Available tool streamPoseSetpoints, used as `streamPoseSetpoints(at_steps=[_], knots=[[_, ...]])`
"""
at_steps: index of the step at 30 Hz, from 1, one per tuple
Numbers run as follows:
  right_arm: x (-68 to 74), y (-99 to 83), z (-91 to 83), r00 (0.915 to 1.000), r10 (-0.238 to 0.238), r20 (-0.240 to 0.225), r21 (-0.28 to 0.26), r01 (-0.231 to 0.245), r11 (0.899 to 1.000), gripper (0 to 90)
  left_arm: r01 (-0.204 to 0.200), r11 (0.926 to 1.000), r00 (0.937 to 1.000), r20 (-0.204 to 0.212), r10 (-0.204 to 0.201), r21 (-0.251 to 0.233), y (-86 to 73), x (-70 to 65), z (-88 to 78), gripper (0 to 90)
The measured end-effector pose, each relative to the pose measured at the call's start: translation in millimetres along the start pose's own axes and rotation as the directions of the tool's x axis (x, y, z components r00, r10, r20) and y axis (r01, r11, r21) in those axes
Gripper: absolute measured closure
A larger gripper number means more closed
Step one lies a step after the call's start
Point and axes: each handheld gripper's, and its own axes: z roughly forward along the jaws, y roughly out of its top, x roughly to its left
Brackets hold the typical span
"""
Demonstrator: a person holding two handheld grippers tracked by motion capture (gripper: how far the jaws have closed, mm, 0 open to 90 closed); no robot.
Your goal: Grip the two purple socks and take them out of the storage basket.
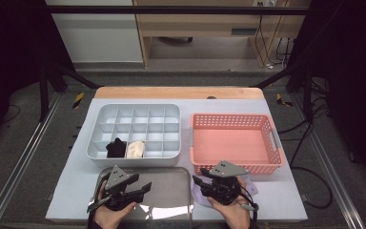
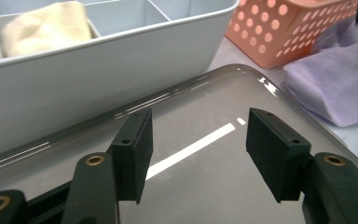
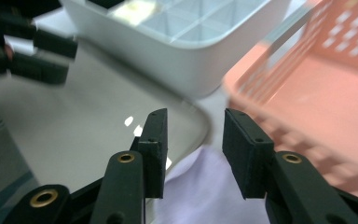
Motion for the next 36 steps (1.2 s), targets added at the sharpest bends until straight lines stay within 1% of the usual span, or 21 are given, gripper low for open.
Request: streamPoseSetpoints(at_steps=[3,5,6,9,11,12,14,15,17,20,22,24,26,27,29,30,32,34,36], knots=[[5.6,-10.5,15.9,0.9998,0.018,-0.007,0.063,-0.018,0.998,61.5,0.013,0.9999,0.9999,-0.007,-0.013,-0.008,-0.8,4.9,-3.9,40.8],[6.7,-17.4,26.0,0.9996,0.025,-0.010,0.095,-0.024,0.995,59.9,0.022,0.9996,0.9997,-0.010,-0.022,-0.016,-1.0,7.9,-6.6,40.8],[7.7,-20.4,30.1,0.9993,0.038,-0.006,0.107,-0.037,0.994,59.7,0.028,0.9994,0.9995,-0.011,-0.028,-0.020,-1.1,9.2,-7.9,40.8],[9.5,-28.5,40.8,0.9988,0.047,0.016,0.142,-0.049,0.989,60.9,0.039,0.9989,0.9991,-0.015,-0.040,-0.026,-1.8,12.9,-10.7,40.9],[9.6,-31.9,45.9,0.9978,0.060,0.030,0.165,-0.064,0.984,69.1,0.044,0.9987,0.9989,-0.017,-0.045,-0.027,-2.3,14.7,-11.9,41.0],[9.4,-32.8,47.0,0.9976,0.061,0.034,0.163,-0.066,0.984,76.1,0.045,0.9986,0.9988,-0.016,-0.046,-0.028,-2.5,15.1,-12.2,41.0],[9.5,-32.1,45.8,0.9970,0.073,0.025,0.166,-0.076,0.983,86.2,0.049,0.9984,0.9987,-0.015,-0.049,-0.030,-2.6,15.7,-12.7,41.1],[9.6,-31.0,43.7,0.9972,0.074,0.015,0.155,-0.075,0.985,88.9,0.048,0.9984,0.9987,-0.016,-0.048,-0.030,-2.4,16.4,-12.9,41.1],[10.4,-26.9,38.5,0.9968,0.081,-0.001,0.138,-0.080,0.987,89.3,0.054,0.9980,0.9984,-0.015,-0.055,-0.032,-2.2,17.5,-13.4,41.1],[13.8,-15.5,27.7,0.9962,0.073,-0.047,0.087,-0.069,0.994,89.3,0.060,0.9975,0.9980,-0.016,-0.061,-0.039,-1.3,19.0,-15.1,41.1],[20.9,-5.7,22.5,0.9940,0.064,-0.089,0.051,-0.060,0.997,89.1,0.063,0.9970,0.9978,-0.019,-0.064,-0.044,-0.5,20.3,-16.4,41.1],[31.6,1.5,24.6,0.9888,0.050,-0.140,0.044,-0.045,0.998,88.1,0.068,0.9964,0.9974,-0.021,-0.069,-0.050,-0.2,21.3,-17.7,41.1],[44.4,4.4,33.6,0.9832,0.022,-0.181,0.060,-0.011,0.998,86.5,0.070,0.9961,0.9972,-0.023,-0.072,-0.054,0.0,22.4,-18.7,41.0],[50.2,4.2,39.7,0.9804,0.020,-0.196,0.073,-0.005,0.997,86.3,0.072,0.9959,0.9970,-0.024,-0.074,-0.055,0.0,22.9,-19.0,41.0],[59.1,1.9,53.1,0.9773,0.005,-0.212,0.113,0.019,0.993,86.7,0.075,0.9956,0.9967,-0.026,-0.076,-0.056,-0.2,23.8,-19.4,41.0],[61.6,-0.5,59.2,0.9764,-0.001,-0.216,0.125,0.028,0.992,86.9,0.075,0.9955,0.9967,-0.026,-0.077,-0.057,-0.2,24.1,-19.3,41.0],[63.2,-5.8,69.2,0.9757,0.003,-0.219,0.156,0.032,0.987,86.9,0.073,0.9958,0.9969,-0.026,-0.075,-0.054,-0.1,24.3,-18.5,41.0],[63.3,-9.9,75.3,0.9767,0.015,-0.214,0.183,0.025,0.983,85.9,0.074,0.9960,0.9969,-0.025,-0.075,-0.051,-0.3,23.7,-17.4,41.0],[62.9,-11.6,77.9,0.9750,0.010,-0.222,0.188,0.033,0.982,81.6,0.072,0.9963,0.9970,-0.024,-0.073,-0.047,-0.5,22.8,-16.5,41.0]])
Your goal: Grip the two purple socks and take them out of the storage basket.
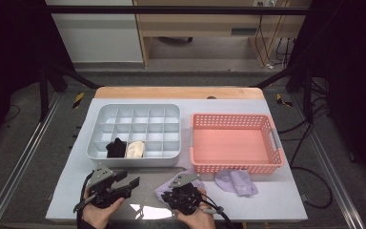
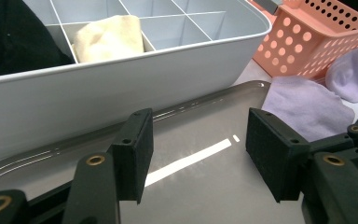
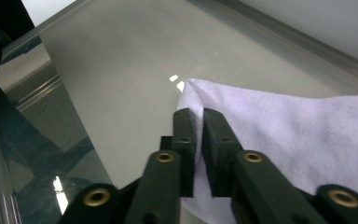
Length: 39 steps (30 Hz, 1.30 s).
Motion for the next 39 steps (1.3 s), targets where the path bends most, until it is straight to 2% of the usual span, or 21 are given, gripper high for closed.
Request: streamPoseSetpoints(at_steps=[3,7,9,11,14,17,21,24,27,28,31,38,39], knots=[[-0.7,3.1,-6.9,1.0000,-0.005,-0.005,-0.036,0.005,0.999,72.9,-0.003,1.0000,1.0000,0.003,0.003,0.004,-0.2,-1.5,1.3,40.7],[-6.4,10.7,-28.1,0.9998,0.009,-0.018,-0.106,-0.011,0.994,62.4,-0.009,0.9998,0.9999,0.012,0.009,0.017,-0.9,-5.4,4.8,40.2],[-12.4,12.4,-40.1,0.9999,0.008,0.009,-0.134,-0.006,0.991,58.3,-0.012,0.9995,0.9998,0.018,0.012,0.030,-1.6,-8.9,7.3,40.1],[-21.5,10.7,-50.6,0.9971,0.019,0.074,-0.141,-0.009,0.990,57.8,-0.019,0.9989,0.9995,0.027,0.018,0.043,-2.5,-13.5,10.1,40.1],[-38.1,1.1,-61.9,0.9903,0.063,0.124,-0.138,-0.046,0.989,59.7,-0.035,0.9974,0.9988,0.037,0.032,0.064,-3.8,-21.8,16.3,40.2],[-49.4,-8.8,-67.0,0.9809,0.087,0.174,-0.126,-0.066,0.990,63.0,-0.048,0.9945,0.9984,0.035,0.045,0.093,-5.1,-29.2,24.1,40.5],[-59.9,-17.8,-64.5,0.9670,0.126,0.222,-0.103,-0.105,0.989,64.3,-0.056,0.9900,0.9982,0.029,0.052,0.129,-6.8,-37.6,32.4,41.3],[-65.2,-22.1,-59.7,0.9617,0.145,0.233,-0.092,-0.127,0.988,63.3,-0.066,0.9862,0.9976,0.033,0.062,0.152,-7.7,-42.6,37.0,41.3],[-68.0,-25.9,-51.9,0.9619,0.131,0.240,-0.051,-0.122,0.991,66.8,-0.067,0.9824,0.9973,0.040,0.061,0.174,-9.9,-45.7,41.0,41.0],[-68.1,-27.0,-50.2,0.9618,0.124,0.244,-0.039,-0.118,0.992,72.3,-0.071,0.9811,0.9971,0.042,0.064,0.180,-10.5,-46.3,41.6,40.9],[-67.3,-28.5,-48.6,0.9697,0.112,0.217,-0.002,-0.114,0.993,85.4,-0.083,0.9774,0.9963,0.035,0.078,0.194,-12.8,-47.8,42.6,40.9],[-63.1,-29.9,-63.1,0.9748,0.097,0.201,0.006,-0.100,0.995,86.5,-0.107,0.9650,0.9943,0.034,0.101,0.240,-20.2,-48.3,45.1,44.1],[-62.4,-31.6,-65.5,0.9755,0.104,0.194,0.016,-0.109,0.994,86.1,-0.106,0.9649,0.9943,0.033,0.101,0.240,-20.6,-48.0,45.4,44.4]])
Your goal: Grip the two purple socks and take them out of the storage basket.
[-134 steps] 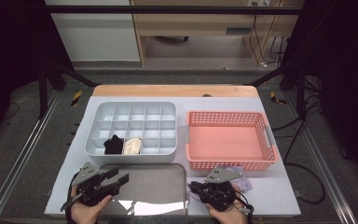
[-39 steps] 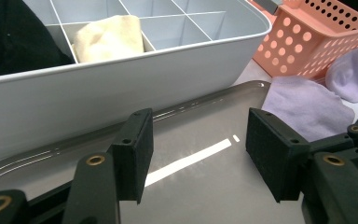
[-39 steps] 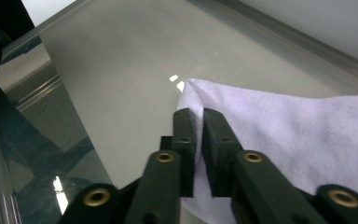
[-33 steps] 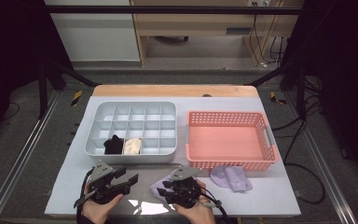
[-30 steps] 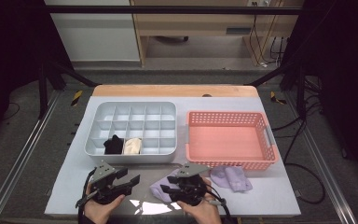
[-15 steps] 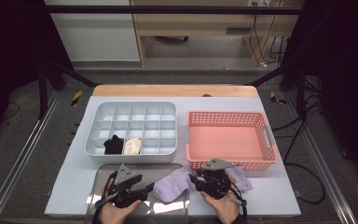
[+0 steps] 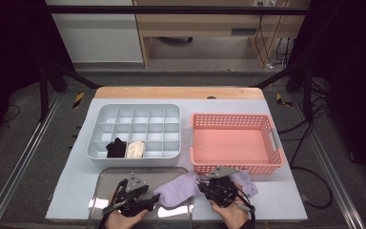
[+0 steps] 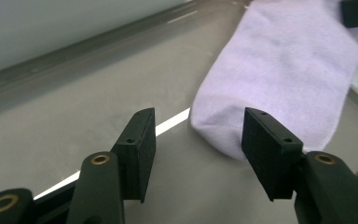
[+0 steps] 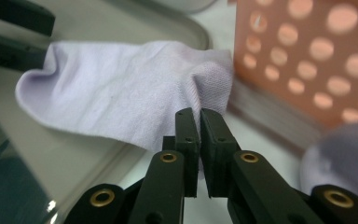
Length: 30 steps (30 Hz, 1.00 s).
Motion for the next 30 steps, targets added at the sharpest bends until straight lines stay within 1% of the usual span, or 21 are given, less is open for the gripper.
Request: streamPoseSetpoints(at_steps=[1,2,4,6,8,10,12,14,15,16,17,18,19,20,21,24,25,27,28,29,30], knots=[[0.4,-2.6,-1.7,0.9999,0.010,-0.012,0.010,-0.010,1.000,85.0,0.000,1.0000,1.0000,-0.001,0.000,-0.002,0.2,0.6,-0.2,44.5],[-0.4,-5.7,-2.5,0.9998,0.002,-0.020,0.017,-0.002,1.000,82.5,0.002,1.0000,1.0000,-0.005,-0.002,-0.009,0.6,1.0,-0.8,44.5],[-0.5,-10.3,-4.5,0.9995,0.013,-0.027,0.017,-0.013,1.000,77.8,0.013,0.9994,0.9999,-0.009,-0.013,-0.033,1.8,2.3,-3.8,44.1],[-2.8,-10.5,-8.6,0.9994,0.026,-0.021,-0.023,-0.027,0.999,71.9,0.028,0.9973,0.9996,-0.007,-0.029,-0.068,4.0,3.8,-8.3,43.5],[-7.2,-9.0,-14.7,0.9990,0.042,-0.018,-0.077,-0.043,0.996,70.3,0.049,0.9939,0.9988,-0.001,-0.049,-0.099,7.5,4.3,-11.9,42.2],[-12.4,-8.6,-18.5,0.9976,0.069,-0.003,-0.120,-0.069,0.990,69.6,0.048,0.9923,0.9988,0.002,-0.048,-0.115,11.5,3.0,-11.6,40.7],[-17.3,-8.9,-16.1,0.9953,0.096,0.014,-0.120,-0.093,0.988,69.7,0.037,0.9943,0.9993,-0.008,-0.038,-0.100,13.5,0.9,-7.1,40.4],[-19.1,-9.6,-8.3,0.9943,0.105,0.021,-0.097,-0.102,0.990,69.2,0.027,0.9977,0.9995,-0.014,-0.028,-0.062,11.9,-0.7,-1.2,40.5],[-19.3,-9.9,-3.7,0.9954,0.091,0.031,-0.088,-0.088,0.992,68.6,0.023,0.9988,0.9995,-0.019,-0.024,-0.044,10.5,-1.2,0.6,40.6],[-18.3,-10.1,0.4,0.9952,0.092,0.033,-0.078,-0.090,0.993,68.5,0.022,0.9994,0.9996,-0.019,-0.022,-0.026,9.3,-1.7,1.3,40.9],[-18.3,-10.1,0.4,0.9952,0.092,0.033,-0.078,-0.090,0.993,68.5,0.022,0.9994,0.9996,-0.019,-0.022,-0.026,9.3,-1.7,1.3,40.9],[-18.1,-10.1,4.1,0.9962,0.082,0.028,-0.068,-0.080,0.994,68.3,0.019,0.9997,0.9996,-0.019,-0.019,-0.017,7.8,-2.3,1.2,40.9],[-15.0,-10.8,9.2,0.9971,0.075,0.017,-0.062,-0.073,0.995,68.0,-0.002,1.0000,0.9996,-0.029,0.002,-0.004,4.2,-4.1,-0.1,41.5],[-15.0,-10.8,9.2,0.9971,0.075,0.017,-0.062,-0.073,0.995,68.0,-0.002,1.0000,0.9996,-0.029,0.002,-0.004,4.2,-4.1,-0.1,41.9],[-10.4,-12.3,12.0,0.9982,0.061,0.001,-0.047,-0.061,0.997,68.3,-0.013,0.9998,0.9993,-0.034,0.014,0.012,-0.2,-4.4,-0.4,43.2],[-6.1,-14.4,13.9,0.9990,0.044,-0.003,-0.031,-0.044,0.999,69.1,-0.019,0.9998,0.9990,-0.040,0.019,0.009,-3.2,-4.2,-1.2,46.5],[-4.0,-15.2,13.6,0.9997,0.025,0.005,-0.034,-0.025,0.999,72.6,-0.021,0.9997,0.9989,-0.042,0.021,0.014,-3.7,-4.2,-2.7,50.5],[-3.0,-15.9,13.1,0.9998,0.020,0.008,-0.030,-0.020,0.999,78.8,-0.032,0.9994,0.9981,-0.053,0.033,0.015,-4.5,-4.8,-3.1,54.9],[-3.0,-15.9,13.1,0.9998,0.020,0.008,-0.030,-0.020,0.999,78.8,-0.032,0.9994,0.9981,-0.053,0.033,0.015,-4.5,-4.8,-3.1,57.5],[-2.2,-16.2,12.9,0.9998,0.009,0.015,-0.026,-0.008,1.000,84.2,-0.035,0.9993,0.9978,-0.056,0.035,0.016,-4.6,-5.1,-3.3,57.5],[-1.1,-15.8,12.1,0.9998,0.007,0.020,-0.008,-0.007,1.000,90.0,-0.034,0.9993,0.9982,-0.048,0.035,0.017,-4.6,-5.0,-3.4,65.9]])
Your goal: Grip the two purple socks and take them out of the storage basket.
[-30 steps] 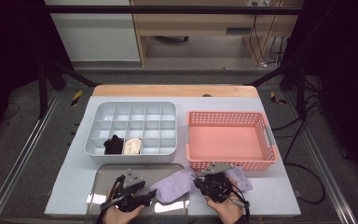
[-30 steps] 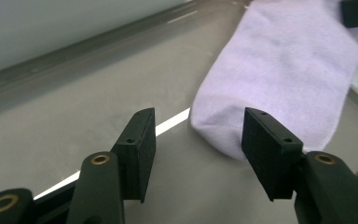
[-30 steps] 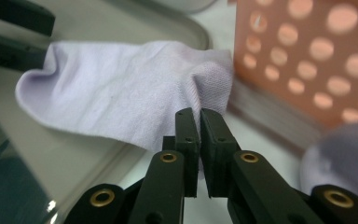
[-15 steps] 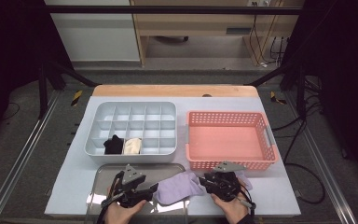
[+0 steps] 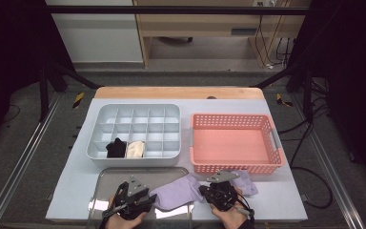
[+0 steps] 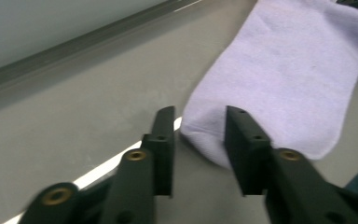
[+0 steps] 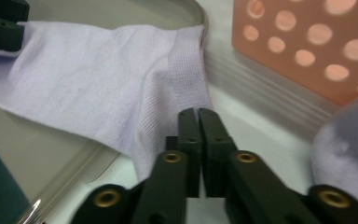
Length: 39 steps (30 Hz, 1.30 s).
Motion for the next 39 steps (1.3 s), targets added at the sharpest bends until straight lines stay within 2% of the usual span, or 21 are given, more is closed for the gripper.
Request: streamPoseSetpoints(at_steps=[4,6,8,10,13,15,17,18,19,22,26,27,30,33,39], knots=[[-0.7,0.9,-1.9,1.0000,0.002,-0.006,0.001,-0.002,1.000,90.0,0.004,1.0000,0.9995,0.032,-0.004,0.001,0.0,1.0,0.4,78.7],[-2.9,3.7,-9.0,1.0000,0.006,-0.003,-0.029,-0.006,1.000,90.0,0.012,0.9999,0.9987,0.049,-0.012,-0.003,0.2,4.5,0.1,82.2],[-6.5,4.7,-12.7,0.9999,0.012,0.004,-0.070,-0.012,0.998,85.1,0.015,0.9998,0.9986,0.051,-0.015,-0.009,0.6,6.4,-0.2,83.7],[-9.5,5.0,-10.7,0.9998,0.019,0.003,-0.082,-0.019,0.996,77.5,0.015,0.9998,0.9987,0.050,-0.014,-0.012,1.2,8.0,0.3,84.1],[-9.1,4.8,-1.0,1.0000,0.002,-0.004,-0.077,-0.003,0.997,70.5,0.009,0.9997,0.9990,0.044,-0.008,-0.022,1.6,8.1,0.1,84.3],[-7.7,5.2,5.0,0.9999,-0.013,0.001,-0.068,0.013,0.998,70.0,0.005,0.9996,0.9991,0.042,-0.004,-0.027,2.0,8.2,0.1,84.5],[-6.7,5.3,9.2,0.9999,-0.013,-0.009,-0.054,0.012,0.998,75.7,0.005,0.9996,0.9992,0.040,-0.004,-0.028,2.2,8.7,0.1,84.6],[-6.7,5.3,9.2,0.9999,-0.013,-0.009,-0.054,0.012,0.998,75.7,0.007,0.9995,0.9993,0.036,-0.006,-0.030,2.5,9.3,0.2,84.6],[-4.7,5.9,9.1,0.9998,-0.006,-0.017,-0.045,0.005,0.999,82.9,0.010,0.9994,0.9994,0.032,-0.009,-0.034,3.3,11.1,0.5,84.7],[-3.6,7.6,4.8,0.9997,-0.004,-0.023,-0.033,0.003,0.999,87.2,0.011,0.9991,0.9996,0.027,-0.010,-0.040,4.2,13.3,0.1,84.9],[-3.7,8.4,-3.7,0.9990,0.013,-0.044,-0.038,-0.014,0.999,87.8,0.008,0.9985,0.9998,0.018,-0.007,-0.055,5.5,16.9,-0.8,84.8],[-3.3,8.5,-12.5,0.9989,0.020,-0.043,-0.039,-0.021,0.999,87.9,-0.001,0.9982,0.9999,0.013,0.002,-0.060,5.9,17.5,0.5,84.6],[-5.4,5.5,-19.4,0.9994,0.027,-0.021,-0.017,-0.027,0.999,87.8,-0.025,0.9979,0.9997,0.004,0.025,-0.060,7.2,15.9,4.7,84.1],[-8.8,3.0,-15.7,0.9993,0.037,-0.008,0.003,-0.037,0.999,90.0,-0.048,0.9973,0.9987,-0.020,0.047,-0.056,8.2,14.7,8.0,82.5],[-9.7,2.3,-11.4,0.9996,0.028,0.003,-0.014,-0.028,0.999,84.7,-0.037,0.9971,0.9993,-0.010,0.036,-0.067,6.7,15.7,3.2,74.2]])
